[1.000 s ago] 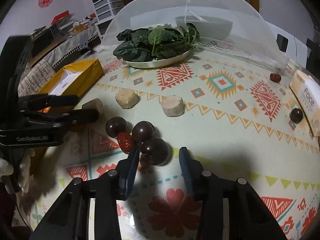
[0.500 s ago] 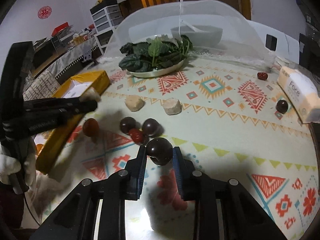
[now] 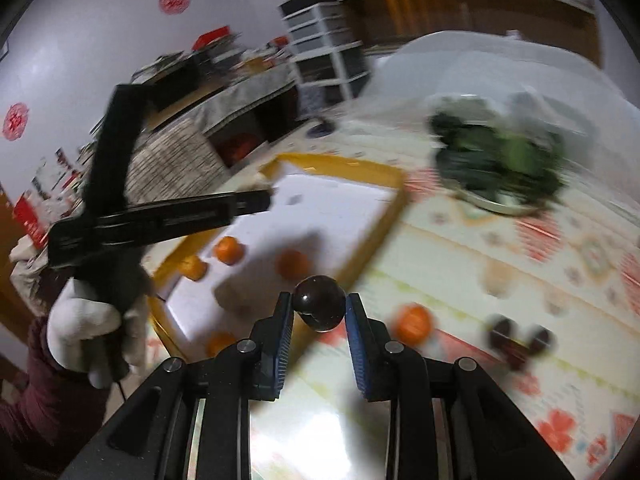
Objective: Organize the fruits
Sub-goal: 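Release the cube into the tray with the left tool while the right tool drops the plum there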
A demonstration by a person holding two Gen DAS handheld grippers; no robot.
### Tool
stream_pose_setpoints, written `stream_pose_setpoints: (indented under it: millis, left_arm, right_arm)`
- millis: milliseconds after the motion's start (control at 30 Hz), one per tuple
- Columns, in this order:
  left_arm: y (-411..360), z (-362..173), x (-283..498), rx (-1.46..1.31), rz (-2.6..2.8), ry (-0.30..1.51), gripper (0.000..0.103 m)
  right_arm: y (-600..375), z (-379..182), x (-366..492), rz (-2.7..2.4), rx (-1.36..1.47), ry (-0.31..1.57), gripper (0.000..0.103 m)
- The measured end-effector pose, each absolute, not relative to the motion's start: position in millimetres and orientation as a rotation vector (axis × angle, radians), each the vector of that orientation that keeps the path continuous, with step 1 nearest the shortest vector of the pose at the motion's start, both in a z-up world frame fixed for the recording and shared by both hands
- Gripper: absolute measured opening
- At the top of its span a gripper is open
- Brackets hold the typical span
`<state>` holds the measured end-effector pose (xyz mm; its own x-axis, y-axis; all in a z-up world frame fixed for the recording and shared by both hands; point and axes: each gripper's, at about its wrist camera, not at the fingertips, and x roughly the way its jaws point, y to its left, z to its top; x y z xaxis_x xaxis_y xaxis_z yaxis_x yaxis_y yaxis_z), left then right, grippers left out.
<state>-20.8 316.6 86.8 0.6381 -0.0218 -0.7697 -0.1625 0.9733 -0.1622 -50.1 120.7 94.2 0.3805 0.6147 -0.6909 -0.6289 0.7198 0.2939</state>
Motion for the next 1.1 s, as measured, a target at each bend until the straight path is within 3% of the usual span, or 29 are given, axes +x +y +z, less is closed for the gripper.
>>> stream_pose_setpoints:
  millis: [333,367,400,467,600,733,967,1033,1067,1100]
  left_arm:
    - [373,65,-16,-0.398,0.086,0.914,0.032]
    - [376,67,-19,-0.411,0.084,0.907,0.041]
    - [377,70,-23,-0.416,0.083,0.897,0.056]
    - [377,77,-30,-0.412,0.094,0.868,0.073]
    - [377,96,-49,-0.435,0.126,0.794,0.086]
    - [368,109,-72,-0.513,0.021,0.739,0.086]
    - [311,129,-96,-0.426,-0.034,0.729,0.086]
    - [301,136,-104,-0.412,-0.043,0.704,0.086]
    - [295,140,-108,-0.405,-0.048,0.69,0.086]
    - [291,141,-111,-0.401,-0.058,0.682,0.086]
  right_arm:
    - [206,53,13,0.704,-0.107,0.974,0.029]
    - [210,49,16,0.694,-0.115,0.985,0.029]
    - [212,48,17,0.689,-0.12,0.989,0.029]
    - [213,48,16,0.686,-0.131,0.974,0.029]
    - [205,57,11,0.683,-0.116,0.942,0.03]
    - [185,76,0,0.676,-0.081,0.87,0.031]
    - [110,125,-43,0.546,-0.03,0.625,0.069]
    - [82,136,-60,0.474,-0.042,0.539,0.085]
    - [68,140,-65,0.446,-0.041,0.507,0.101]
    - [49,141,-71,0.423,-0.03,0.48,0.103]
